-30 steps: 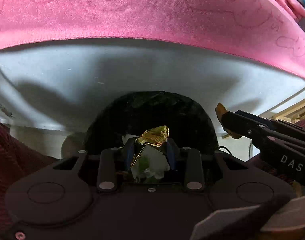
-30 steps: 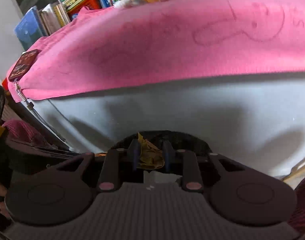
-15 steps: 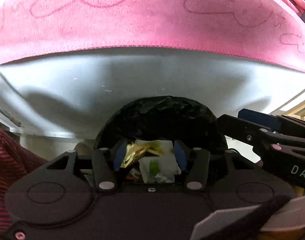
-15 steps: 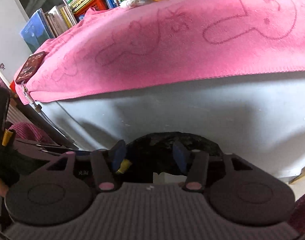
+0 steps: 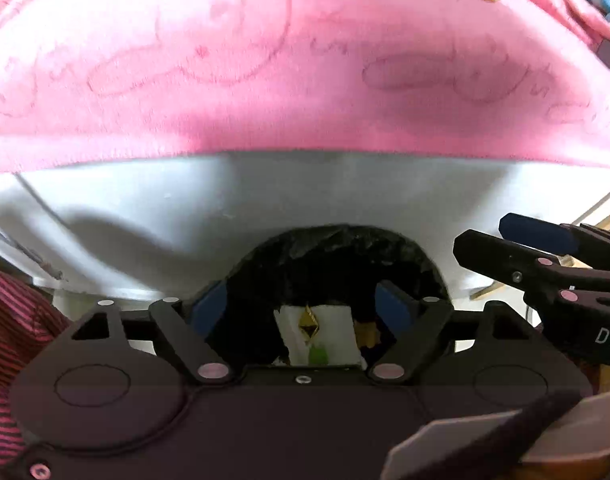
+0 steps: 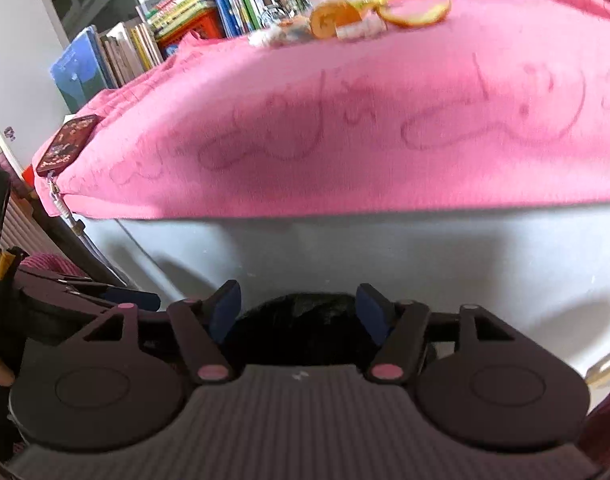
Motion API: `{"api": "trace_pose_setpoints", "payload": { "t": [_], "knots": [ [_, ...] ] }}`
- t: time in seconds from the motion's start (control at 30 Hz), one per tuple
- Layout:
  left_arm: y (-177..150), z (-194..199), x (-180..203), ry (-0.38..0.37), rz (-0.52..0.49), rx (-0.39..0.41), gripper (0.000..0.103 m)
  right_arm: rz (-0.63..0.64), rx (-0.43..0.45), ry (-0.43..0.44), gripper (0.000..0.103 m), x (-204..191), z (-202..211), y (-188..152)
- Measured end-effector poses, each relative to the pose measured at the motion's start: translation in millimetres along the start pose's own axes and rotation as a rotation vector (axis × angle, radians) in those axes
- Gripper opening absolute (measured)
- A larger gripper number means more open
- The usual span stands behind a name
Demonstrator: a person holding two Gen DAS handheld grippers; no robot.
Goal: Collect trash
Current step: 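Grasp the orange peel strip with the left gripper while the right gripper grasps the yellow peel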
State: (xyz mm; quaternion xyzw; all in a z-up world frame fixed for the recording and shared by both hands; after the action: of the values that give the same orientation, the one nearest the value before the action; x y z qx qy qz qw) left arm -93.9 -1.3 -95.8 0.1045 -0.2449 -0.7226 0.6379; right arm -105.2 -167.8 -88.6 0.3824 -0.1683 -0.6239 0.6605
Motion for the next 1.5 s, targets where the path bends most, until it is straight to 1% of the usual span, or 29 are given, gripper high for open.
{"api": "trace_pose_setpoints", "payload": {
  "t": [0.1, 0.17, 0.23, 0.27, 0.33, 0.37, 0.47, 0.57, 0.73, 0.83, 0.9, 1.0, 1.07, 1.2, 1.37, 1.5],
  "knots": [
    [8, 20, 4, -0.032, -0.015, 0.048, 0.081, 0.031, 0.043, 0.019, 0.079, 1, 13, 13],
    [19, 36, 8, -0.071, -0.021, 0.078, 0.081, 0.046, 0.086, 0.032, 0.082, 3, 24, 26],
    [32, 51, 11, -0.112, -0.016, 0.137, 0.086, 0.063, 0.143, 0.032, 0.084, 4, 33, 40],
    [37, 58, 13, -0.125, -0.017, 0.166, 0.086, 0.075, 0.174, 0.027, 0.086, 5, 38, 47],
    [53, 71, 18, -0.127, -0.033, 0.241, 0.088, 0.095, 0.233, 0.006, 0.089, 6, 45, 63],
    [59, 75, 20, -0.124, -0.043, 0.268, 0.090, 0.109, 0.257, -0.013, 0.089, 8, 46, 70],
    [83, 82, 27, -0.097, -0.066, 0.330, 0.091, 0.150, 0.317, -0.085, 0.090, 12, 47, 90],
    [104, 81, 29, -0.102, -0.058, 0.384, 0.091, 0.173, 0.348, -0.152, 0.091, 21, 41, 108],
    [151, 65, 31, -0.171, -0.028, 0.417, 0.091, 0.173, 0.356, -0.242, 0.091, 42, 19, 134],
    [180, 53, 34, -0.198, -0.013, 0.460, 0.092, 0.189, 0.340, -0.269, 0.091, 49, 2, 143],
    [200, 43, 37, -0.199, -0.008, 0.485, 0.094, 0.195, 0.332, -0.273, 0.091, 50, -8, 150],
    [227, 24, 43, -0.195, -0.020, 0.485, 0.096, 0.185, 0.319, -0.266, 0.094, 53, -22, 158],
    [242, 9, 46, -0.183, -0.037, 0.451, 0.096, 0.188, 0.297, -0.253, 0.099, 54, -32, 162],
    [265, -19, 54, -0.172, -0.077, 0.381, 0.096, 0.211, 0.243, -0.240, 0.099, 56, -50, 171],
    [277, -38, 61, -0.183, -0.102, 0.342, 0.096, 0.166, 0.205, -0.202, 0.099, 62, -59, 178],
    [280, -51, 67, -0.197, -0.122, 0.309, 0.092, 0.135, 0.189, -0.178, 0.098, 67, -61, 177]
  ]
}}
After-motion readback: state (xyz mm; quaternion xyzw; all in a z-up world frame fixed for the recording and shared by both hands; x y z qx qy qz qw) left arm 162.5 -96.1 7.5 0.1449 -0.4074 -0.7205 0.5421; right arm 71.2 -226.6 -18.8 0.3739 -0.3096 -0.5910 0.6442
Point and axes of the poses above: each gripper's, at about its wrist camera, not at the fingertips, and z roughly against the way its jaws point, x to its right, y to its top, the point moved 3 cm from there along -z, roughly the way its jaws point, and after that the axes turned 6 degrees about -y, right-handed, at the moved point
